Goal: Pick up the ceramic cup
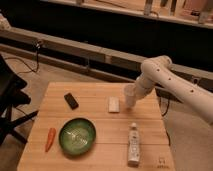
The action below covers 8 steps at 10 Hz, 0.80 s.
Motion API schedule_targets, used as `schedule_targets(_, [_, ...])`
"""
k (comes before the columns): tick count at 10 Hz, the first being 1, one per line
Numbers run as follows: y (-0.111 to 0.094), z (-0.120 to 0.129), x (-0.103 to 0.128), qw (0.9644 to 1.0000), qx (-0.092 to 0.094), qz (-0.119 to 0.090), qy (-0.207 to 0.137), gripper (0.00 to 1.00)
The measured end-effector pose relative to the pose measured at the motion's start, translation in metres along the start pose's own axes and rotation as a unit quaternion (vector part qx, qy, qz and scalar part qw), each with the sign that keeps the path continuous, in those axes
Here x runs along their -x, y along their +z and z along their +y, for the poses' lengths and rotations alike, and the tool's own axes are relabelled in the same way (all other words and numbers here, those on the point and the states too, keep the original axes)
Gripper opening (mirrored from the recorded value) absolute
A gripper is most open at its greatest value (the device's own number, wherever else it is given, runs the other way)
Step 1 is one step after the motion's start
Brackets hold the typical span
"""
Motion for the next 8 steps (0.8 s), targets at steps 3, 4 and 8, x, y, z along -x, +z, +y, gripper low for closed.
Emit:
schedule_targets(3, [-0.008, -0.003, 0.003, 1.0, 0.003, -0.002, -0.008, 0.01])
schedule_targets(4, [-0.014, -0.004, 0.004, 0.9999, 0.004, -0.001, -0.01, 0.01])
schedule_targets(8, [-0.02, -0.009, 0.005, 0.9999, 0.004, 0.0, -0.016, 0.01])
